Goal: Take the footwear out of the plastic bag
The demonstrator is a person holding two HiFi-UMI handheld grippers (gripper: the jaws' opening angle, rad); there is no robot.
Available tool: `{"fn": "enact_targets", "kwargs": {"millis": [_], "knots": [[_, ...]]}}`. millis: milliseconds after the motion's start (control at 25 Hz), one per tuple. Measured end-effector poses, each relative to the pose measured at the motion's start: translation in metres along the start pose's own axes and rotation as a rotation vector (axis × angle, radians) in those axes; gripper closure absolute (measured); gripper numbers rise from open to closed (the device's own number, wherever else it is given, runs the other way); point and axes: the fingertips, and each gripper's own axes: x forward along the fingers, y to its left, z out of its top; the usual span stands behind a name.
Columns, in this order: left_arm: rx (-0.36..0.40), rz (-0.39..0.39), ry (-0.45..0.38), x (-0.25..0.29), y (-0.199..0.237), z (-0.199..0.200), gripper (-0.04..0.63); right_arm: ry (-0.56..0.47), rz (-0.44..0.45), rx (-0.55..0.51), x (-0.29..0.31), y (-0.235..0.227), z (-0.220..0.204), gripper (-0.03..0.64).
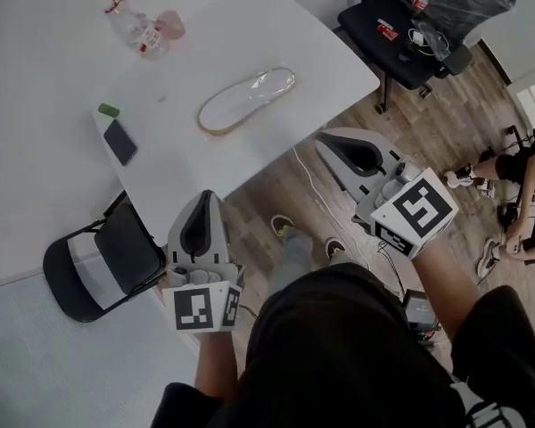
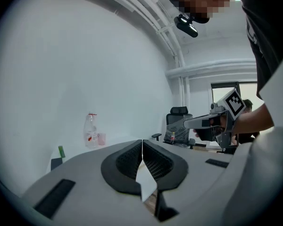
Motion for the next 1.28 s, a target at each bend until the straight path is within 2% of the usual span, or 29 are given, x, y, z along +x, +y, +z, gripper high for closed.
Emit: {"fn": "enact_targets", "kwargs": {"millis": [160,400,720,760,800,840,960,1160,1280], "knots": [[0.012,-0.025,0.005,0.021,0.03,0.0,0.574,0.01,-0.021,0.0,0.035,-0.012,0.006,0.6],[-0.019,-0.069,0.05,0.047,0.063,-0.014,0.574,0.069,-0.043,0.005,0.066,-0.017,-0.005,0.6],[-0.022,-0.15,0.163,0.098,0.094,-0.04,0.568,0.1,-0.032,0.007,0.106,-0.044,-0.012,0.6],[-0.011,-0.179,0.195,0.108,0.096,-0.047,0.517,0.098,-0.031,0.009,0.112,-0.05,-0.012,0.6],[0.001,-0.212,0.237,0.12,0.099,-0.056,0.407,0.097,-0.03,0.011,0.118,-0.058,-0.011,0.6],[0.013,-0.245,0.285,0.131,0.102,-0.065,0.353,0.096,-0.03,0.012,0.125,-0.065,-0.01,0.6],[0.056,-0.321,0.424,0.169,0.115,-0.091,0.324,0.103,-0.027,0.006,0.143,-0.092,-0.009,0.6],[0.165,-0.499,0.703,0.238,0.128,-0.151,0.237,0.12,-0.034,0.008,0.163,-0.139,-0.01,0.6],[0.192,-0.605,0.858,0.266,0.129,-0.184,0.19,0.137,-0.053,0.019,0.17,-0.167,-0.015,0.6]]}}
